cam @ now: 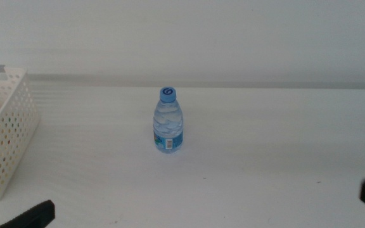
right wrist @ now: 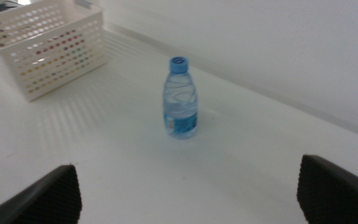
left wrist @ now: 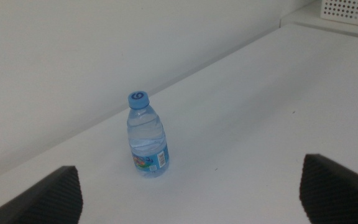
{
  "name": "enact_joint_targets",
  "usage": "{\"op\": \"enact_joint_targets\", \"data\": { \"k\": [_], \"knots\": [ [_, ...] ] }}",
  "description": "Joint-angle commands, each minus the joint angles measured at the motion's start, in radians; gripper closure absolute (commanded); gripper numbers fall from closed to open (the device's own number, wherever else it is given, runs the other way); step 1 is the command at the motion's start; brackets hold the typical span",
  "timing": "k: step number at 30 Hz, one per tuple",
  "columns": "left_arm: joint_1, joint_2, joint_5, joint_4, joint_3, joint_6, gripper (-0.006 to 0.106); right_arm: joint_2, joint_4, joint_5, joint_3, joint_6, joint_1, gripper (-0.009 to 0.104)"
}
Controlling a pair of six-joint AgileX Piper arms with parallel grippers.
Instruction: Use arms to grab the bottles and put them into the dustbin to the left of the table.
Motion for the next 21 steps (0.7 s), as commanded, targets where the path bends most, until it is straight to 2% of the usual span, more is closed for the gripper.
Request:
{"op": "enact_joint_targets", "data": {
  "k": [1,3,6,14,21],
  "knots": [
    [-0.008,-0.002,-0.016,-0.001,0.005,-0.003,0.007,-0.04,0.041,0.053,0.0,-0.043,0.0,0.003],
    [-0.008,-0.002,-0.016,-0.001,0.005,-0.003,0.007,-0.054,0.06,0.096,0.0,-0.062,0.0,0.003],
    [-0.008,-0.002,-0.016,-0.001,0.005,-0.003,0.007,-0.074,0.045,0.131,0.0,-0.072,0.0,0.003],
    [-0.008,-0.002,-0.016,-0.001,0.005,-0.003,0.007,-0.079,0.032,0.131,0.0,-0.07,0.0,0.003],
    [-0.008,-0.002,-0.023,0.043,0.01,-0.003,0.007,-0.079,0.037,0.131,0.0,-0.07,0.0,0.003]
  ]
}}
